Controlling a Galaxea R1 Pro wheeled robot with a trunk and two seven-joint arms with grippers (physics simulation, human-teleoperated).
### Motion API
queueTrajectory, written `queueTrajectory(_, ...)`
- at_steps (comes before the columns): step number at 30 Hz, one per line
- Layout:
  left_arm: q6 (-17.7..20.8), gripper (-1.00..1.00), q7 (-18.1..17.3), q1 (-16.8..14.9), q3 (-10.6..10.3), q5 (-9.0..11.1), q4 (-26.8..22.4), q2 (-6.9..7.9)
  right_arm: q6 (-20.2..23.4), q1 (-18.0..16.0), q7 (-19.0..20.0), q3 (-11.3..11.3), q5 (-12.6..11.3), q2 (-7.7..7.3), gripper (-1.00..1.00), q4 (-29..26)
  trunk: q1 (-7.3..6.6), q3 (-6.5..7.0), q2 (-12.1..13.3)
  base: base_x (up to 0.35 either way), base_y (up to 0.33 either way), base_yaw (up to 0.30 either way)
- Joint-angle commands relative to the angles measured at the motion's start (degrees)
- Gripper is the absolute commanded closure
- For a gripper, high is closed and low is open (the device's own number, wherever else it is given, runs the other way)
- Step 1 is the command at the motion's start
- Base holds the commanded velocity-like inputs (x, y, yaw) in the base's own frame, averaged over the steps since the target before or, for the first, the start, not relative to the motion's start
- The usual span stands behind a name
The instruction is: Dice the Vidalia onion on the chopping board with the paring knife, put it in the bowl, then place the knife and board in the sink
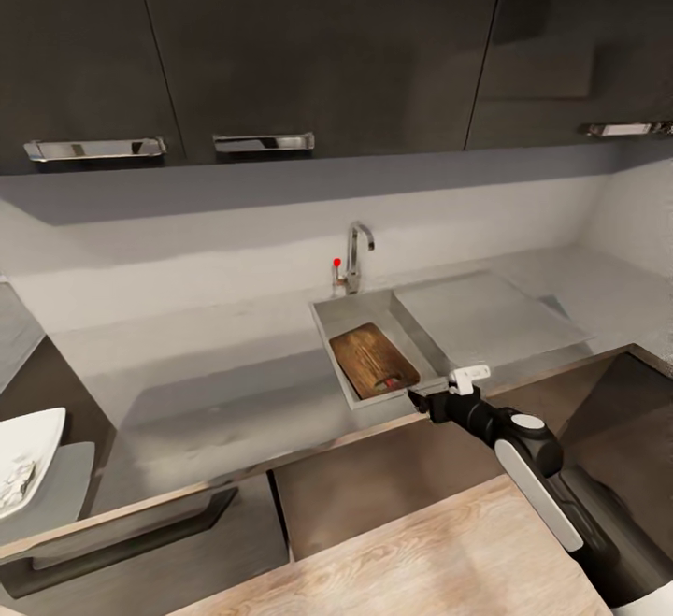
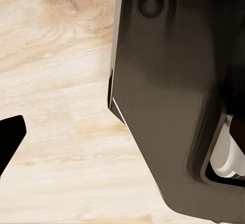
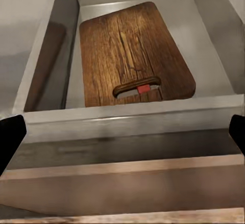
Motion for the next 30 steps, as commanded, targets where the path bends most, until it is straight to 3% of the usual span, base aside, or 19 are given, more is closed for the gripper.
queueTrajectory(1, -0.20, -1.00, -0.05, -0.04, 0.26, 0.36, 0.05, -0.01, 0.14, 0.42, -0.30, 0.10, -0.35, -0.05, -1.00, -0.05, 0.04, -0.02, -0.11, 0.000, 0.000, -0.075)
queueTrajectory(4, -0.20, -1.00, -0.05, -0.04, 0.26, 0.36, 0.05, -0.03, -0.92, 2.58, -0.30, 0.10, -0.35, -0.15, -1.00, -0.07, 0.04, 0.25, -0.11, 0.000, 0.000, -0.075)
queueTrajectory(7, -0.20, -1.00, -0.05, -0.04, 0.26, 0.36, 0.05, -0.02, -5.34, 7.64, -0.31, 0.10, -0.35, -1.18, -1.00, -0.02, 0.04, 0.52, -0.11, 0.000, 0.000, -0.065)
queueTrajectory(12, -0.20, -1.00, -0.05, -0.04, 0.26, 0.36, 0.05, -0.01, -9.51, 12.96, -0.43, 0.22, -0.35, -1.57, -1.00, 0.69, 0.04, 0.98, -0.11, 0.000, 0.000, -0.020)
queueTrajectory(17, -0.20, -1.00, -0.05, -0.04, 0.28, 0.36, 0.03, -0.01, -10.73, 16.22, -0.62, 1.71, -0.35, -1.60, -1.00, 8.51, 0.04, 1.43, -0.11, 0.000, 0.000, -0.003)
queueTrajectory(18, -0.20, -1.00, -0.05, -0.04, 0.27, 0.36, 0.00, -0.06, -12.24, 16.50, -0.67, 2.57, -0.35, -1.56, -1.00, 14.67, 0.04, 1.52, -0.11, 0.000, 0.000, 0.000)
queueTrajectory(24, -0.15, -1.00, 0.04, -0.04, 0.26, 0.36, -0.17, 0.15, -20.19, 16.77, -0.65, 3.75, -0.35, -1.30, -1.00, 39.16, 0.04, 2.07, -0.11, 0.000, 0.000, 0.000)
queueTrajectory(26, -0.09, -1.00, 0.14, -0.04, 0.22, 0.36, -0.20, 0.30, -25.06, 16.79, -0.52, 3.88, -0.35, 0.48, -1.00, 57.01, 0.04, 2.25, -0.11, 0.000, 0.000, -0.011)
queueTrajectory(28, 0.05, -1.00, 0.19, -0.04, 0.14, 0.36, -0.16, 0.37, -30.42, 16.79, -0.42, 3.93, -0.35, 3.43, -1.00, 71.77, 0.04, 2.43, -0.11, 0.000, 0.000, -0.012)
queueTrajectory(29, 0.12, -1.00, 0.20, -0.04, 0.10, 0.36, -0.10, 0.39, -32.28, 16.79, -0.38, 3.94, -0.35, 5.03, -1.00, 77.39, 0.04, 2.52, -0.11, 0.000, 0.000, -0.006)
queueTrajectory(30, 0.14, -1.00, 0.20, -0.04, 0.08, 0.36, -0.07, 0.40, -32.97, 16.79, -0.37, 3.95, -0.35, 5.78, -1.00, 79.65, 0.04, 2.61, -0.11, 0.000, 0.000, -0.005)
